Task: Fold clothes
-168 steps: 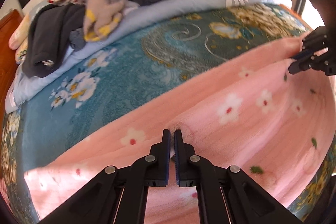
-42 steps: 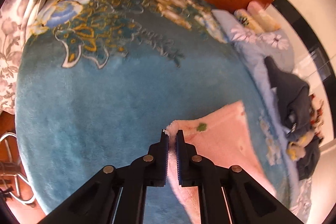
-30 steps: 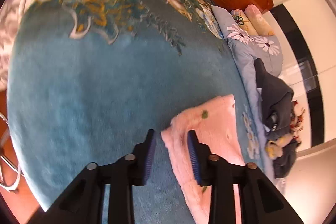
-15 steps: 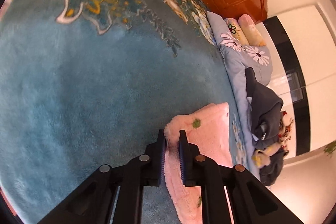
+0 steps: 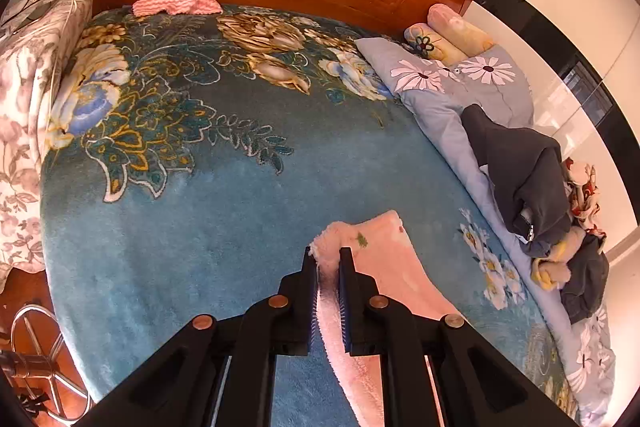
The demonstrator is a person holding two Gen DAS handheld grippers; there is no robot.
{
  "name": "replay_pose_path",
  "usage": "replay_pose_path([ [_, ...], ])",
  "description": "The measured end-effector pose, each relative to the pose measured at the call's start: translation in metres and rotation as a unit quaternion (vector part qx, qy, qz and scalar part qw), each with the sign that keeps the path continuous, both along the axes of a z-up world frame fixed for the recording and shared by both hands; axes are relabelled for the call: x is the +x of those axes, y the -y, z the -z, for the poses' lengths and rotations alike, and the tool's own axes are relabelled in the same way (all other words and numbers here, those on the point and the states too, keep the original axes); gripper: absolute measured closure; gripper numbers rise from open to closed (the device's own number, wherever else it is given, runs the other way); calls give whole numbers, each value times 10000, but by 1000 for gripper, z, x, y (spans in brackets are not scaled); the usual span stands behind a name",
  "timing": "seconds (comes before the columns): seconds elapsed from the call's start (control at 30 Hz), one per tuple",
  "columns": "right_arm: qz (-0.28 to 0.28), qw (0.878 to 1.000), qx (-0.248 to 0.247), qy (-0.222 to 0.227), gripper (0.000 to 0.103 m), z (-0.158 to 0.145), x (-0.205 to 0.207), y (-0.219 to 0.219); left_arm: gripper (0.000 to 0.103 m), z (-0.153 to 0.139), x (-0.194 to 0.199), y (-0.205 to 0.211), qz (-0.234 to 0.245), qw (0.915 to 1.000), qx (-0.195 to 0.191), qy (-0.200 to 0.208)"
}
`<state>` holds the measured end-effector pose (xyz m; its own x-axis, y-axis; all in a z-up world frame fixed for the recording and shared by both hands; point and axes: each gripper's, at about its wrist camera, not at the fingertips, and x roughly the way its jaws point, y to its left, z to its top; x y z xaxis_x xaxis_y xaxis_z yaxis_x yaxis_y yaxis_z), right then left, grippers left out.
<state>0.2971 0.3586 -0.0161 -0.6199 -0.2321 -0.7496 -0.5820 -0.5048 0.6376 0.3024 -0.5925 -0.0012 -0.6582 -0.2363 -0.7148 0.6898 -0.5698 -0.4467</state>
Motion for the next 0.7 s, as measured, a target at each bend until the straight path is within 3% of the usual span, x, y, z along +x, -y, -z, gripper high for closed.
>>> replay_pose_path([
  [0.07, -64, 9980, 628, 86, 63, -23, 3, 5, 93, 4, 2, -1, -33, 10000, 76, 38],
  [0.13, -335, 9883, 1488, 64, 63, -52, -2, 23, 93, 11, 5, 1, -99, 9997, 202, 65],
  [0.17, -564, 9809, 1860, -31, 63, -67, -6, 37, 93, 16, 8, 3, -156, 9994, 299, 85],
  [0.23, -1303, 9671, 2156, -358, 62, -85, -23, 75, 93, 27, 12, 6, -277, 9983, 498, 120],
  [0.33, -2807, 9338, 2107, -695, 58, -89, -63, 158, 93, 40, 20, 10, -448, 9959, 775, 122],
  [0.47, -4492, 8761, 1528, -856, 58, -62, -109, 285, 93, 45, 26, 11, -512, 9940, 963, -8],
  [0.6, -5429, 8303, 959, -814, 58, -29, -129, 387, 93, 22, 24, 6, -302, 9957, 795, -379],
  [0.7, -5733, 8120, 914, -604, 58, -5, -134, 434, 93, -5, 20, -1, -40, 9961, 598, -648],
])
